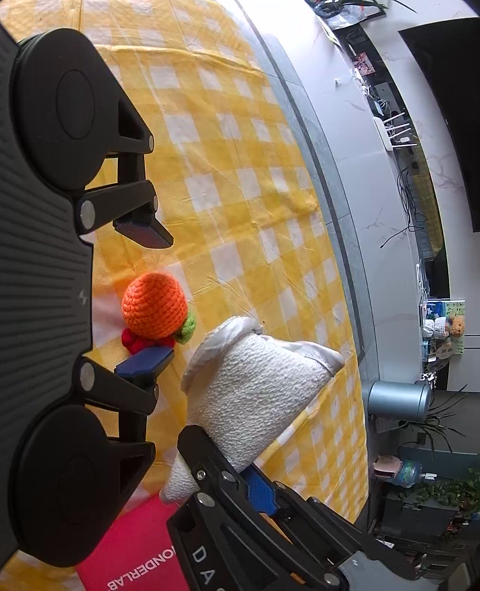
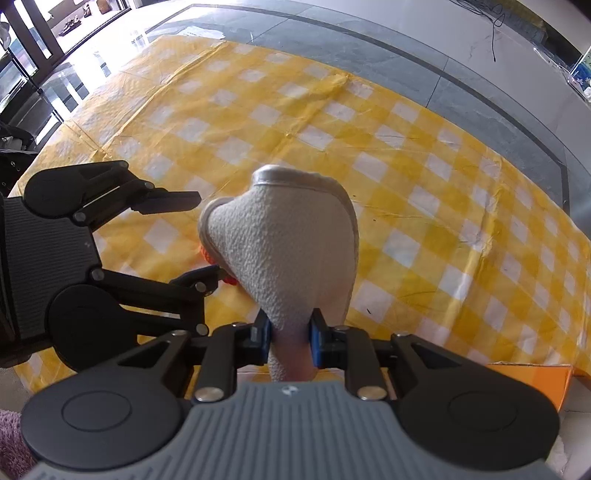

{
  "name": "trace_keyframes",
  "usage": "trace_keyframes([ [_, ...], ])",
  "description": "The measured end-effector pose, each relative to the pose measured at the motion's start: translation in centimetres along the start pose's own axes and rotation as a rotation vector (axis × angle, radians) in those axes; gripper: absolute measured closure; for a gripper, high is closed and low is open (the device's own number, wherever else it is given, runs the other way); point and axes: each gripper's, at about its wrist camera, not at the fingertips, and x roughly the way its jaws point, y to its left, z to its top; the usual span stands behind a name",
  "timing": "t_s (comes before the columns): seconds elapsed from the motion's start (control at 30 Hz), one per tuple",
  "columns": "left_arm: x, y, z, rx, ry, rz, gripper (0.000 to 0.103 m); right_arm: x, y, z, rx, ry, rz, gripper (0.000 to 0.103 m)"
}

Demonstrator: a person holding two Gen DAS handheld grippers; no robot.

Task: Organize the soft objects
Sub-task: 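Grasp the orange crocheted fruit with the left tool while the right tool holds the pad, then carry the pad and crocheted fruit into the orange box and release both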

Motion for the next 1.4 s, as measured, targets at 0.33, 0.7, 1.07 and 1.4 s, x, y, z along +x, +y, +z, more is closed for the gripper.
trace_keyframes([
  [0.33,0.3,-1.9,-0.2,0.007,-0.008,-0.028,0.053,1.0,-0.8,-0.2,0.025,0.002,0.035,0.083],
  [0.7,-6.1,-2.4,-1.1,-0.03,-0.028,0.064,0.056,-2.7,1.3,-1.6,0.04,-0.106,0.116,0.083],
  [1.07,-15.7,-5.4,-4.4,-0.14,-0.028,0.113,0.056,-9.1,6.0,-9.4,0.118,-0.213,0.302,0.083],
  [1.4,-21.3,-9.6,-5.9,-0.219,-0.06,0.078,0.056,-14.2,5.3,-19.3,0.223,-0.29,0.327,0.083],
])
